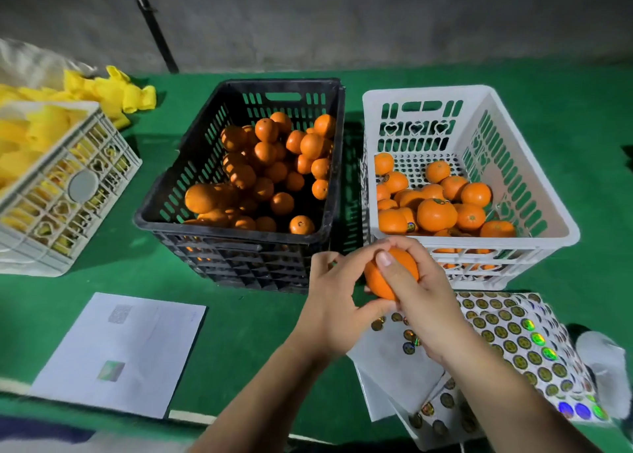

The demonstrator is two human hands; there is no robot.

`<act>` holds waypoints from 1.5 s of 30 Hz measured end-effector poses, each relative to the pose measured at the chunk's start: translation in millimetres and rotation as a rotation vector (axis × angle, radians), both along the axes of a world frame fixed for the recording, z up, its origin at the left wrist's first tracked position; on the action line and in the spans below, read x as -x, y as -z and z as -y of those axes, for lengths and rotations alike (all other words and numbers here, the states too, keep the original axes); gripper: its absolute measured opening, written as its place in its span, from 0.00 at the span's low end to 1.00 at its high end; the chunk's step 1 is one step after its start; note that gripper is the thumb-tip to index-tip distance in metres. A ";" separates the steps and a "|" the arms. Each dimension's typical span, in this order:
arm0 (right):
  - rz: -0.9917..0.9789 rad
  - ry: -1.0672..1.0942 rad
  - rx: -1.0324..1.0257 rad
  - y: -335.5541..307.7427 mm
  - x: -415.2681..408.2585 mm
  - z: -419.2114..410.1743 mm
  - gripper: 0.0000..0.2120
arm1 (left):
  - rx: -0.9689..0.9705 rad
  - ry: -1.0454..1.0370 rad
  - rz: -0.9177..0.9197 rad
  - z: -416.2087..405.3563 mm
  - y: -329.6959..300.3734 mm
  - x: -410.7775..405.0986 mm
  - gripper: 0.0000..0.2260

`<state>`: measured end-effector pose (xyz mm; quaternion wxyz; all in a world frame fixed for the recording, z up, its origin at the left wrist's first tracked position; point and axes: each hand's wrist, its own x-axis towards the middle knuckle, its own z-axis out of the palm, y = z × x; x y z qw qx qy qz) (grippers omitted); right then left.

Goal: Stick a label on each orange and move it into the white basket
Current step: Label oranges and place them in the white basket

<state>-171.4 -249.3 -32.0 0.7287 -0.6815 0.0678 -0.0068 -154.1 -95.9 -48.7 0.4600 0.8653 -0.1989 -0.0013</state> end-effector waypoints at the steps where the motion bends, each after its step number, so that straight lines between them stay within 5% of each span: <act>1: 0.009 -0.025 0.026 -5.0 -6.5 3.1 0.17 | -0.014 -0.026 0.031 2.6 -4.0 -2.3 0.34; 9: -0.012 -0.184 -0.207 -20.2 -27.8 21.5 0.26 | 0.012 -0.005 0.147 8.6 -27.1 -21.2 0.36; 18: 0.013 0.155 0.398 -8.9 -110.5 32.1 0.15 | -0.161 -0.109 0.271 -51.5 -30.4 -108.0 0.10; 23: -0.101 0.165 0.620 17.6 -136.3 49.0 0.15 | -0.325 0.021 0.028 -53.8 -25.0 -144.2 0.14; 33: -0.223 0.237 0.940 27.7 -146.4 27.4 0.24 | -0.437 -0.052 0.087 -46.4 -19.8 -142.8 0.19; 39: 0.019 0.538 0.978 28.3 -135.2 20.9 0.27 | -0.421 -0.092 0.003 -48.6 -21.8 -142.6 0.20; 45: 0.185 0.315 1.357 38.1 -125.7 16.4 0.24 | -0.401 -0.163 -0.016 -51.5 -14.8 -149.0 0.15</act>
